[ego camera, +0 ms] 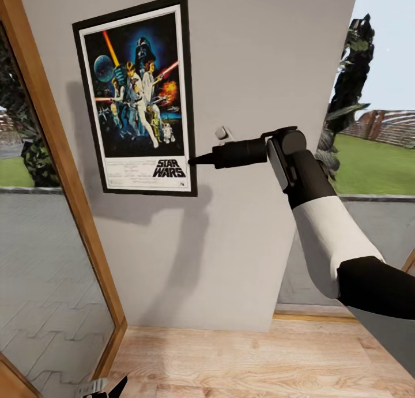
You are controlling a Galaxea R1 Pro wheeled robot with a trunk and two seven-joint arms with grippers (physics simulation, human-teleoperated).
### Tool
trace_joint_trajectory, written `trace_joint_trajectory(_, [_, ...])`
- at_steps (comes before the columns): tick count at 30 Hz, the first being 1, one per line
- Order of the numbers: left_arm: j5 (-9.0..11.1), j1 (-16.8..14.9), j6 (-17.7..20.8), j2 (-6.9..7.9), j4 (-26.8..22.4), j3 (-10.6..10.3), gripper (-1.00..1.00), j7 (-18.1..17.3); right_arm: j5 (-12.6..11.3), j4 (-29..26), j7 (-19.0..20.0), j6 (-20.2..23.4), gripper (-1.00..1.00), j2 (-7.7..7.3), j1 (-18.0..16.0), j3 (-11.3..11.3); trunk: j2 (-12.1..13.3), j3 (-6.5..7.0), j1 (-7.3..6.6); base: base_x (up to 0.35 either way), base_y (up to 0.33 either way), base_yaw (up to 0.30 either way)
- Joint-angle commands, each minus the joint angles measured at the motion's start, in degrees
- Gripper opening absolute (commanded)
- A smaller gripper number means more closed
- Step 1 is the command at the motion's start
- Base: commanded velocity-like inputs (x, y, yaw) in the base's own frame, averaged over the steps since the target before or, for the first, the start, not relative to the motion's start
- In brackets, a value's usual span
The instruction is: Pick up the poster from the kitchen countertop and hang it on one of the wall nails in the kitchen.
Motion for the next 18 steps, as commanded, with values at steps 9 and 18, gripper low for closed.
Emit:
trace_joint_trajectory(9, [0.6,-0.1,-0.1,-0.01,0.1,-0.3,1.00,-0.3,0.2,0.4,3.8,-4.1,-1.00,-1.23,-0.1,0.1,-0.1,-0.14,0.04,0.000,0.000,0.000])
trace_joint_trajectory(18, [0.6,-0.1,-0.1,0.03,0.1,-0.3,1.00,-0.3,0.2,0.3,4.1,-4.8,-1.00,-4.74,-0.1,-1.0,-0.1,-0.14,0.04,0.000,0.000,0.000])
